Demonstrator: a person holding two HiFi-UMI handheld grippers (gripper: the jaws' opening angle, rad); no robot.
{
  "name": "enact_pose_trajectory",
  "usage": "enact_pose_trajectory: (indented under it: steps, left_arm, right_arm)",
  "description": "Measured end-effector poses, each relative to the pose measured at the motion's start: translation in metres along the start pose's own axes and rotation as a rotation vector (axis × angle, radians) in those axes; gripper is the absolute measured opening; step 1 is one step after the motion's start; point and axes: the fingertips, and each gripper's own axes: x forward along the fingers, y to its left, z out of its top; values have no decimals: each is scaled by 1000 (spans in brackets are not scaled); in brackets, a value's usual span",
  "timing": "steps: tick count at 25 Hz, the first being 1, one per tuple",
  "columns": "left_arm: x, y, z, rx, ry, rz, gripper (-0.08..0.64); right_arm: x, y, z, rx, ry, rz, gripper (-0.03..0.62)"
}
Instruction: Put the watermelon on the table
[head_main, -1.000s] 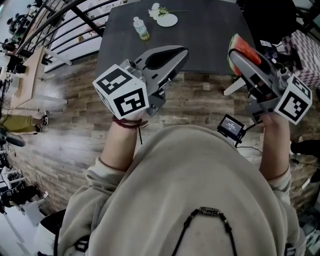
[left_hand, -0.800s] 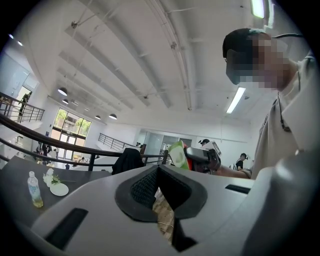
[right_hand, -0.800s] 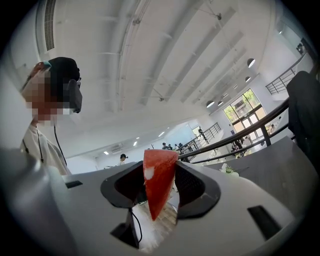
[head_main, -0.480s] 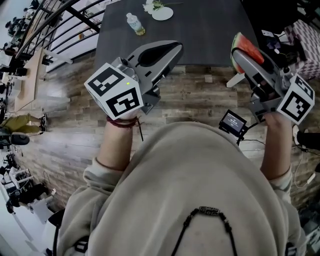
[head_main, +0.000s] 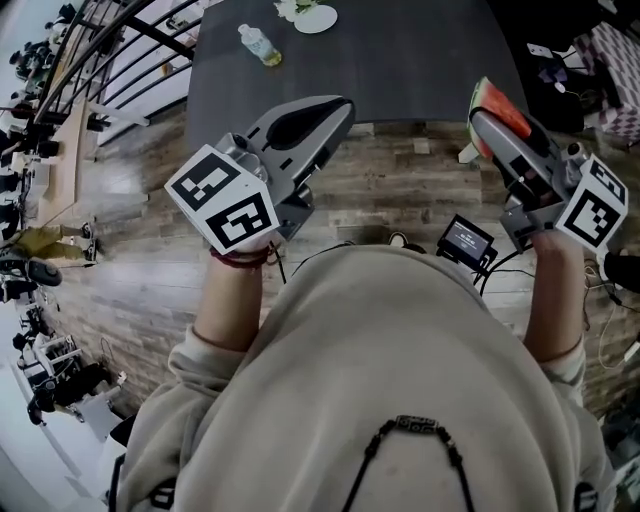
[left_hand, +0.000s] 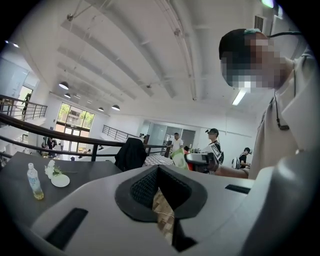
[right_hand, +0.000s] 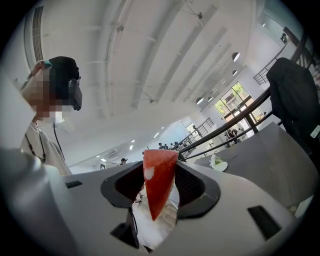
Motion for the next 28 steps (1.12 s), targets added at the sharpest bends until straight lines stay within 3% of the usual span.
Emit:
enact_pose_trajectory:
  steps: [11, 17, 28]
  left_arm:
    - [3, 4, 2, -5, -10, -33, 3]
    - [18, 4, 20, 23, -78, -166, 3]
    - [59, 46, 32, -4, -55, -273, 3]
  right_arm:
    - [-2, -4, 10, -21, -16, -35, 199]
    - [-12, -12, 20, -19, -61, -110, 199]
    - [5, -25, 50, -78, -99, -228, 199]
